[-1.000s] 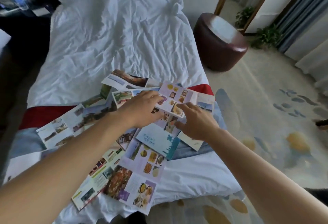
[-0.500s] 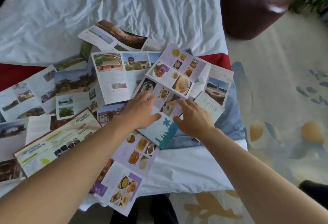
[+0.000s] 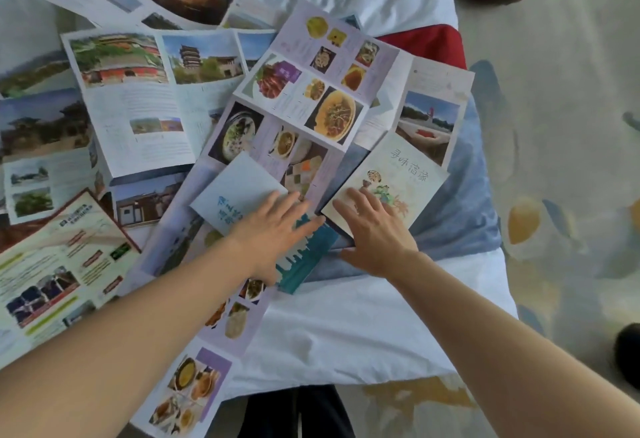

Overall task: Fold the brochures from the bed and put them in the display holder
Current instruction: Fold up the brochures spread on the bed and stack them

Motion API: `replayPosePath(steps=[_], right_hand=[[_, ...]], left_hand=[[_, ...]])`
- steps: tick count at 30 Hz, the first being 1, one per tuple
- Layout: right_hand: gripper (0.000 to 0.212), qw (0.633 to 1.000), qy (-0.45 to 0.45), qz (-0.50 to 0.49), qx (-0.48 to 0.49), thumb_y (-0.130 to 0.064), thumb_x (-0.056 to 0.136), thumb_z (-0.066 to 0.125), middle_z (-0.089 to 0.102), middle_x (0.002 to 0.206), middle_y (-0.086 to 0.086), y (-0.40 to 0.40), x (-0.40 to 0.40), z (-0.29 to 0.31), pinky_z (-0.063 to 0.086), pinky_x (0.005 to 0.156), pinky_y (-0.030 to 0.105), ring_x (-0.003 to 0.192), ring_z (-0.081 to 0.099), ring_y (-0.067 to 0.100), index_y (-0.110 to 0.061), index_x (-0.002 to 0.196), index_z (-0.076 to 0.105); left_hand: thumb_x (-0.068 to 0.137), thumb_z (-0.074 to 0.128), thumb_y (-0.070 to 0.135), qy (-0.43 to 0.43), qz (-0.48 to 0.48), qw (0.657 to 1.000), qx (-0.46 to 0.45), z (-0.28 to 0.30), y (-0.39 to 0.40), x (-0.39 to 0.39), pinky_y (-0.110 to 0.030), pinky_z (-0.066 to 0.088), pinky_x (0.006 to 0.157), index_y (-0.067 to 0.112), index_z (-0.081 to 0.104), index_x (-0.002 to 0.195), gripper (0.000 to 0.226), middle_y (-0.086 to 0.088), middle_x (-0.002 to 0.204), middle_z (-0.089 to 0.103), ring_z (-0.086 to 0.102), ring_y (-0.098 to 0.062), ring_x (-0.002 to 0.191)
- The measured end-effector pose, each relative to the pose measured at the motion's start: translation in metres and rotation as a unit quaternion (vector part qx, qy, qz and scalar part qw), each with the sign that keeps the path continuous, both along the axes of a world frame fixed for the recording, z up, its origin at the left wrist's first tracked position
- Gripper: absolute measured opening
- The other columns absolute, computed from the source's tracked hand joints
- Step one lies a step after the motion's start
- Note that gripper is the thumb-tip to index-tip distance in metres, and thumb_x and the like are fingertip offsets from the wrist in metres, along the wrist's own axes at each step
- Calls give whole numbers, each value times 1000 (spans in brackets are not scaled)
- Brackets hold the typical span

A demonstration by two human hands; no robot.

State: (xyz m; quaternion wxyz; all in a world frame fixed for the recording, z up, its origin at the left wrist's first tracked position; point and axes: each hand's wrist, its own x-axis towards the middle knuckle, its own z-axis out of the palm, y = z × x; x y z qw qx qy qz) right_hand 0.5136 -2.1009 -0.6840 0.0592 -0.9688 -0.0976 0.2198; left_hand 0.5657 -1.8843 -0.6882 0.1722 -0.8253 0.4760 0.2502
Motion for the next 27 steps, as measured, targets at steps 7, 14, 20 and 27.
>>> replayPosePath(steps=[7,14,20,27], right_hand=[[75,998,-19,-63,-3,-54,83,70,20,161,10,5,13,-5,24,118,56,149,12,32,-28,146,38],[83,976,-19,-213,-39,-57,83,65,15,161,12,-9,-4,-7,32,113,58,149,12,37,-28,149,23],[84,952,-10,-307,-14,-60,84,60,5,164,8,-8,-8,-11,35,109,62,150,4,33,-28,151,21],[84,910,-41,-408,57,-40,86,62,2,166,11,3,-5,-14,35,112,55,150,1,36,-24,154,16]], left_hand=[[83,63,54,-39,-44,998,-32,0,11,6,-62,-14,114,23,-21,153,114,-18,157,-33,-38,-39,139],[85,50,57,-68,378,916,-111,3,15,-16,-77,6,109,21,-4,156,96,-12,162,-22,-23,-38,147],[66,53,87,14,703,686,-188,-3,-31,-17,-76,5,108,21,-3,157,126,-5,163,-20,-21,-34,148],[59,67,81,16,689,700,-188,-12,-69,-4,-78,4,104,21,-11,155,139,-10,160,-28,-23,-35,147]])
